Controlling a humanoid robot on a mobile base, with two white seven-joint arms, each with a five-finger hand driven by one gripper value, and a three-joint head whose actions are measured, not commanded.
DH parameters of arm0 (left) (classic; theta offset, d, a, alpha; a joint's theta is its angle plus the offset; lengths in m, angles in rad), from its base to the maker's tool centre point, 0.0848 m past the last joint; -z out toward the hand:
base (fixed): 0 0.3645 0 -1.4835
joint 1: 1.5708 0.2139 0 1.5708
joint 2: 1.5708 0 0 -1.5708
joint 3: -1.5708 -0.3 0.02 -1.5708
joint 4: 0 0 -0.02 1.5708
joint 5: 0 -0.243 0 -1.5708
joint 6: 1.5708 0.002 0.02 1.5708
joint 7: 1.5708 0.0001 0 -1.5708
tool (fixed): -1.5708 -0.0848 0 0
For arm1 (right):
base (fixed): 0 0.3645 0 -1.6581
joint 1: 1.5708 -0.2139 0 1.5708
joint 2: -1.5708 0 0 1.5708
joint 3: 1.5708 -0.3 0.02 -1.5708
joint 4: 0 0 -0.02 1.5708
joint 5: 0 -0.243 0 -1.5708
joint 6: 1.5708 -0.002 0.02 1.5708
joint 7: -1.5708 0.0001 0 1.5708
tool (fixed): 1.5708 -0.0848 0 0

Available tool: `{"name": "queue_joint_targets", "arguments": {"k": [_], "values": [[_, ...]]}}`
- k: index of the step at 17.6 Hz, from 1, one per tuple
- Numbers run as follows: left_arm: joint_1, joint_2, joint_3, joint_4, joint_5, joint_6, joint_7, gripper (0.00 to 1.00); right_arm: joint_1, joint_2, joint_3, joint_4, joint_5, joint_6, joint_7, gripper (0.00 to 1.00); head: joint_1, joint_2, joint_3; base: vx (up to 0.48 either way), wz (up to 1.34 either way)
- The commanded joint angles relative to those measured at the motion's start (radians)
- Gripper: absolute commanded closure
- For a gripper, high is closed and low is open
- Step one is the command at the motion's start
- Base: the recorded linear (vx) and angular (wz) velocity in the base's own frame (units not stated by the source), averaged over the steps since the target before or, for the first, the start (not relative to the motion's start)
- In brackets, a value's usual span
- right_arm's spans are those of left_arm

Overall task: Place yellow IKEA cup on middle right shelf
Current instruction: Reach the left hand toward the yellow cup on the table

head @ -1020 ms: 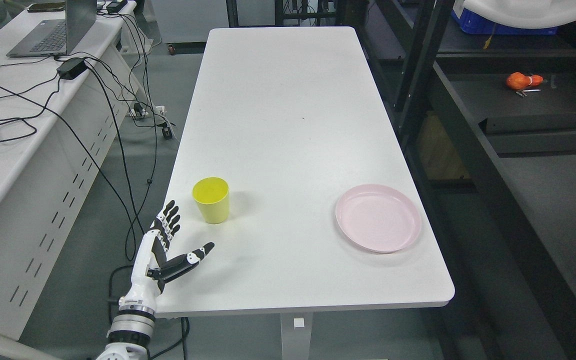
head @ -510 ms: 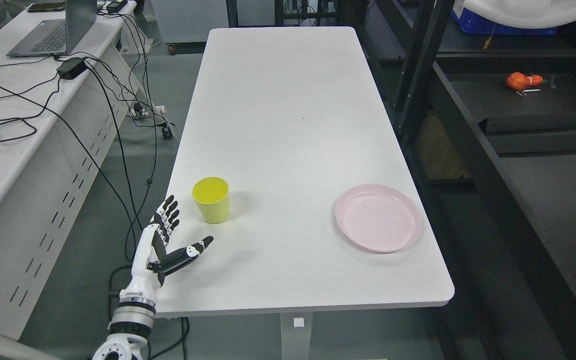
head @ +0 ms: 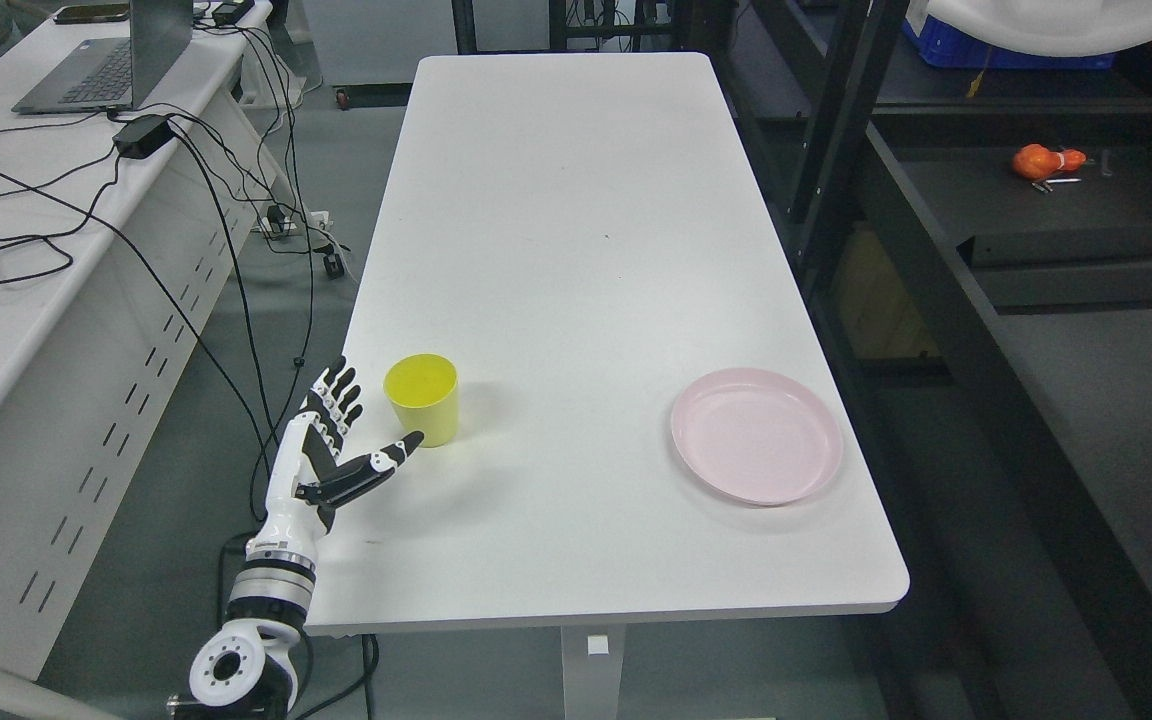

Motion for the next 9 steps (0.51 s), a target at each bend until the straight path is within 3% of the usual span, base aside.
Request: {"name": "queue_joint_targets", "arguments": {"k": [1,9], "values": [[-0.084,0.017,0.021,0.191,0.067,-0.001,-0.027,0.01,0.014,-0.017,0.017,0.0,-0.025,0.001,-0.001,0.01,0.0,0.0,0.0,0.0,0.0],[-0.135,0.017,0.021,0.294,0.136,0.0,-0.027,0.01,0.014,-0.017,0.017,0.0,-0.025,0.001,-0.001,0.01,0.0,0.0,0.0,0.0,0.0]]}}
